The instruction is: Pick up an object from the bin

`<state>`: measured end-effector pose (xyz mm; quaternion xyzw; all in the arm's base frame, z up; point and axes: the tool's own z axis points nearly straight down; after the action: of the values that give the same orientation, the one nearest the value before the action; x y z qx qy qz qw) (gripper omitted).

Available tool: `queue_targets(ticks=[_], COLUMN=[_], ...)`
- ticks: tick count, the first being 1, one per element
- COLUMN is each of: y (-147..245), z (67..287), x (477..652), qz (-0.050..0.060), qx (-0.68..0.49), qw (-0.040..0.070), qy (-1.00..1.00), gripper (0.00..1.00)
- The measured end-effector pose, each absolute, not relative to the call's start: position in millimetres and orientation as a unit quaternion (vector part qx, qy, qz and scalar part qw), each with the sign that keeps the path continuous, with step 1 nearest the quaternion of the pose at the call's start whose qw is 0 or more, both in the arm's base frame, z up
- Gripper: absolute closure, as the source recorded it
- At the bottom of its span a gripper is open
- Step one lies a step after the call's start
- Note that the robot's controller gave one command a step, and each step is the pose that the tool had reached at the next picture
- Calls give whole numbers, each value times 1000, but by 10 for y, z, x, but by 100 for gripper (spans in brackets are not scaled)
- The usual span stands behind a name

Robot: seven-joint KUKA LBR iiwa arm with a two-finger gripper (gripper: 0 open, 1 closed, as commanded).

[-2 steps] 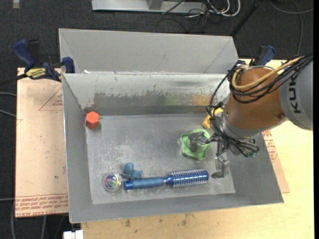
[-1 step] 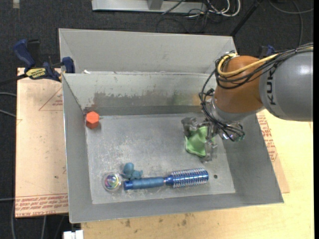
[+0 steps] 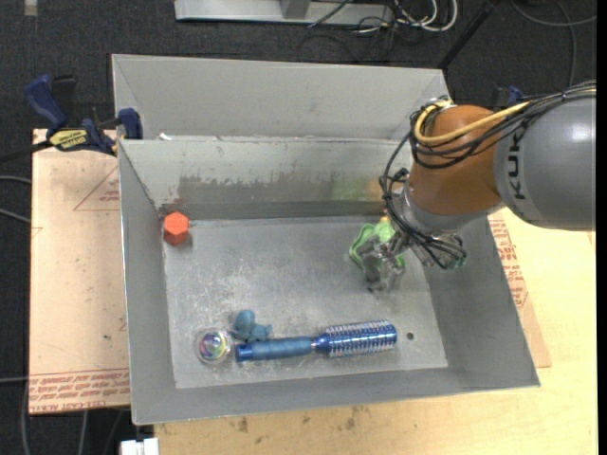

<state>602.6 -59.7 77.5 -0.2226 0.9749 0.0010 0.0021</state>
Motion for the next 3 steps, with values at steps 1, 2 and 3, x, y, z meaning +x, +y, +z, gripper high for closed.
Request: queue_targets(ticks=[1,2,3], y=[-1271,-1238,-943], z=[2219,2166,1272], x=[6033,6021,6286], qz=[-3,0,2], qx=[-220,-222,-70], qw=[6,2,-1], qy=[975,975,998], gripper=[100,0,0])
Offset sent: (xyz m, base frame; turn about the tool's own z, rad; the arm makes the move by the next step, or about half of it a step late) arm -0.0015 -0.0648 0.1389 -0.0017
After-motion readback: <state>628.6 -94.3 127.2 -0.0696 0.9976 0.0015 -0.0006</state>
